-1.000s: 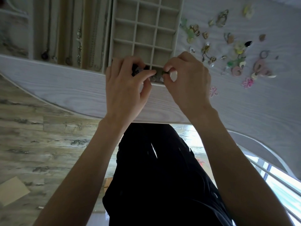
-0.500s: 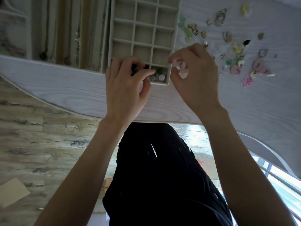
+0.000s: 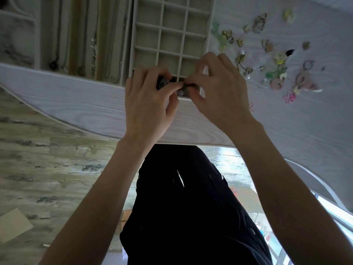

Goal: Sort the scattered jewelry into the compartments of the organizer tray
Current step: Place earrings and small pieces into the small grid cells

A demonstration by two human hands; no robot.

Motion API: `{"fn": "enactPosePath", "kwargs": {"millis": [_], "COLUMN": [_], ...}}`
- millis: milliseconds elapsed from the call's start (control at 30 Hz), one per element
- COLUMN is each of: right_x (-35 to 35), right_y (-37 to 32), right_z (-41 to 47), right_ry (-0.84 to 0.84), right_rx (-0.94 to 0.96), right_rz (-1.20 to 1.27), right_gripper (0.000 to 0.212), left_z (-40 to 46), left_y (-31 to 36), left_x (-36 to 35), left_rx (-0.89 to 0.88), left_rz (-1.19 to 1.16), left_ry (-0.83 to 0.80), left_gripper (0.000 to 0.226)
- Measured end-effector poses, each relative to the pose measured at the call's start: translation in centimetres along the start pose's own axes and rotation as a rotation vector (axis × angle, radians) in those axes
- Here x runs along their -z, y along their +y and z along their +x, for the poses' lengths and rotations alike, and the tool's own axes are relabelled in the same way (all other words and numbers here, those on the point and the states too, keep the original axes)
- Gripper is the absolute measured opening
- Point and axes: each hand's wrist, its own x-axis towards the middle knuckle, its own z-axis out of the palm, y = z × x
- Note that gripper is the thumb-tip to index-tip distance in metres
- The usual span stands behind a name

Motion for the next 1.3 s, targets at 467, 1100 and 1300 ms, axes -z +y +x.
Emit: {"fn": "enactPosePath", "kwargs": {"millis": [467,1100,1300], "right_x": [0.1,0.5,0.2], "right_y": [0.0,-0.1,-1.0], "right_z": [0.8,1.2,0.8], "right_ry": [-0.045,-0.17,-0.061], "right_rx": [-0.081,-0.017,-0.164], "right_rz": [-0.077,-0.096,0.008], "right_gripper": [0.008,0.015,0.023], "left_z": [0.1,0.3,0.3], "left_y": [-0.2,0.0,-0.1], "left_x": [-0.1,-0.2,-0.3], "left_rx": [0.009,0.015,0.013], "left_rz": [-0.01,-0.01,-0.019], "left_ry": [-0.009,-0.009,-0.003], "left_gripper": [0.019,0.022,0.023]}}
